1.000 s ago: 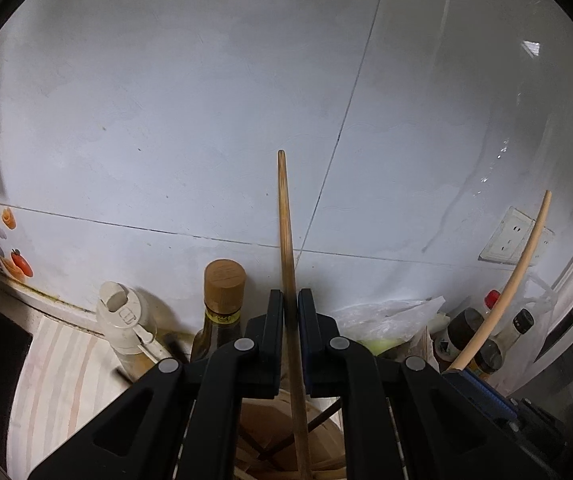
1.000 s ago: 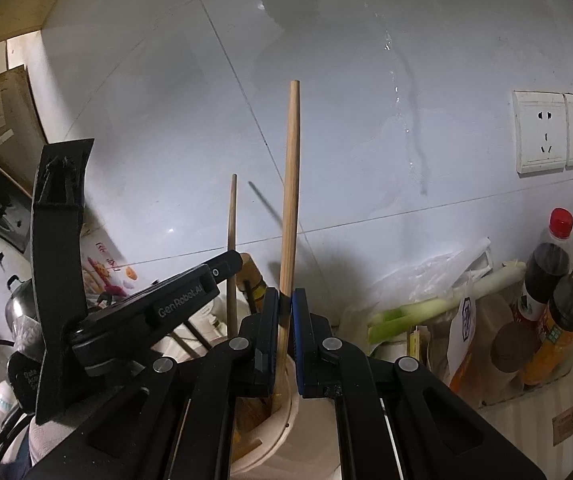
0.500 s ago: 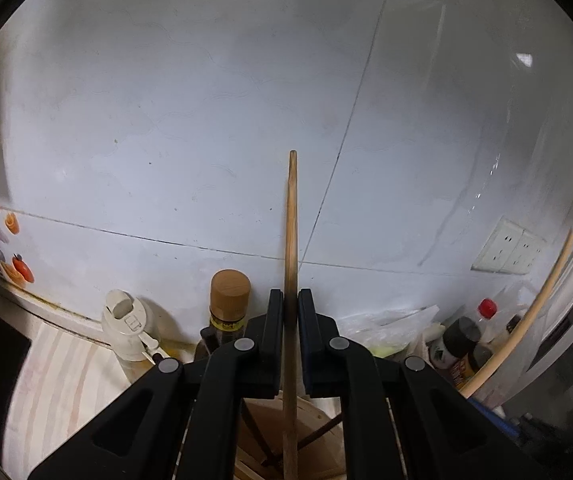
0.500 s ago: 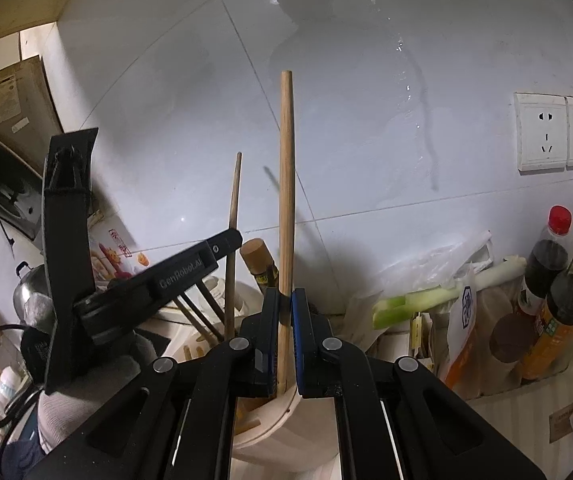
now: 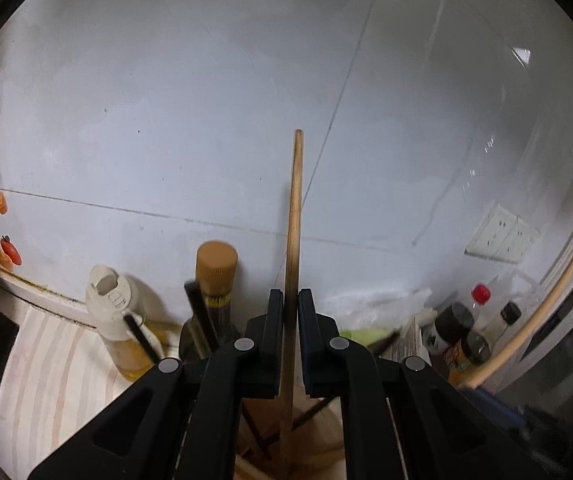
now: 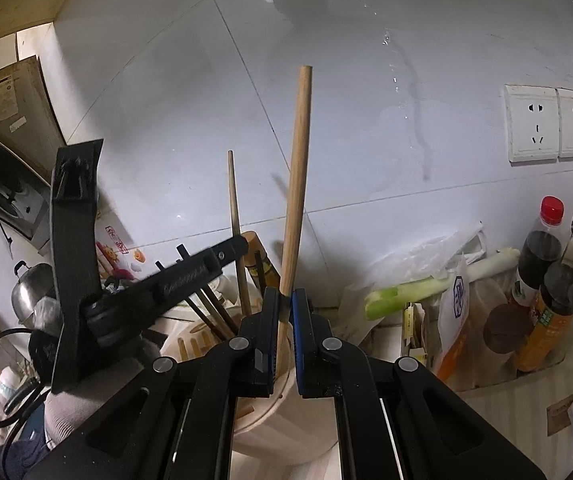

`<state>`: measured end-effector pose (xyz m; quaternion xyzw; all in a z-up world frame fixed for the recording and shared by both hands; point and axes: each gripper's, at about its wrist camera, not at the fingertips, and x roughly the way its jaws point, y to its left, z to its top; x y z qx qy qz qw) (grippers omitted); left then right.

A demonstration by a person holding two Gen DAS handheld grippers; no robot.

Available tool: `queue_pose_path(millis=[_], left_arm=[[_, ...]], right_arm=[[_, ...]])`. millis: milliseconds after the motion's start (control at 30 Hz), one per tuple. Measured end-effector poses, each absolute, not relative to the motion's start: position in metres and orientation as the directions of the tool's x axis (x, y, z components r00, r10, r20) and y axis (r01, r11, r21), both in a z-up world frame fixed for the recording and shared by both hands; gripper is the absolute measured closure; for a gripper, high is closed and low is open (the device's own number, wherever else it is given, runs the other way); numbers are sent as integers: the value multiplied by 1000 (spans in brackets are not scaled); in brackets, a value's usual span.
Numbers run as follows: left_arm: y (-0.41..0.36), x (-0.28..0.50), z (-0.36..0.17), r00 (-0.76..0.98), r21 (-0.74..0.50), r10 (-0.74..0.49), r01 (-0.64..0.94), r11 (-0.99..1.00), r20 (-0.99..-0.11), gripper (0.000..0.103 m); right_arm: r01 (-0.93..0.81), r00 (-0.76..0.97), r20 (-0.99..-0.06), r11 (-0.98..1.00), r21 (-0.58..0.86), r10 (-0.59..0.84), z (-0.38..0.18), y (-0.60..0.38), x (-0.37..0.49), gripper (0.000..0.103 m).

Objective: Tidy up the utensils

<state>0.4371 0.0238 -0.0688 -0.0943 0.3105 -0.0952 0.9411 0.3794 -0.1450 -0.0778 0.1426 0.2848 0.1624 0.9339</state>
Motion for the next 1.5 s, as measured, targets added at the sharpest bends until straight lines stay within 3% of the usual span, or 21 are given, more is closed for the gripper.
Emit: queue_pose_path(millis=[133,167,233,267,300,433,600,667,733,800,1100,1500], left_arm=[[27,422,-59,772,-224,-238,127,966,-589,96],[28,417,-55,769,-216,-233,126,968,-596,91],[32,406,-46,774,-181,-187,95,979,-605,64],[36,400,-43,781,-173,-163,71,982,-603,27],[41,394,-39,789,-173,-142,46,984,-598,5],[58,369,-30,811,-154,-64,-33,988,-582,3],[68,352,-37,768,-33,106,-163,986,-632,0],[66,344,-42,751,-2,141,-186,983,-645,0],[64,334,-45,739,11,156,-197,980,-656,0],[62,324,-48,720,29,178,-215,976,-671,0],[41,279,-38,694,37,201,-243,969,-691,0],[17,181,21,736,68,199,-205,976,-647,0]], right_arm=[[-249,753,-505,893,375,422,-75,-146,383,96],[-252,749,-508,892,375,425,-74,-146,384,96],[-265,738,-510,885,383,442,-69,-146,385,95],[-271,735,-510,883,384,447,-66,-147,385,95],[-272,737,-507,883,382,446,-62,-148,384,90],[-274,752,-486,882,383,445,-45,-153,379,66],[-236,755,-506,892,385,417,-36,-161,374,59],[-206,756,-535,913,353,378,-36,-163,368,43],[-164,742,-588,937,307,322,-38,-162,363,19],[-122,723,-652,971,207,230,-44,-159,353,7],[-148,701,-691,984,101,177,-42,-156,323,0],[-99,768,-631,994,52,110,22,-160,215,0]])
